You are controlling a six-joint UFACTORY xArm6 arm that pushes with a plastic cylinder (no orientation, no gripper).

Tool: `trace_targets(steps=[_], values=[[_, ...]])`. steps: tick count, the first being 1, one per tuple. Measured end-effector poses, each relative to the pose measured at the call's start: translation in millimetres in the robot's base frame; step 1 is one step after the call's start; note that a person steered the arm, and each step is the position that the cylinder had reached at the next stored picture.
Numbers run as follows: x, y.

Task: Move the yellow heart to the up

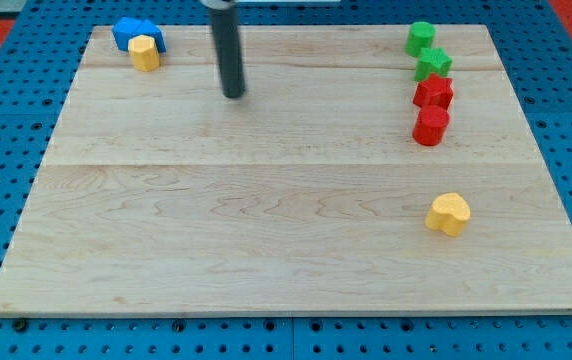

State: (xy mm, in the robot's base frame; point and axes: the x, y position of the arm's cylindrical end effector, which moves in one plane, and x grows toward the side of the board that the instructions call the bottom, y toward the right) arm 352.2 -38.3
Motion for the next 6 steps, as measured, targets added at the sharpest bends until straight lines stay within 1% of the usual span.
trace_targets(steps=[1, 2, 3, 4, 5, 6], values=[[68, 70], [131, 160], [162, 267], [185, 330], [227, 333], [214, 268]])
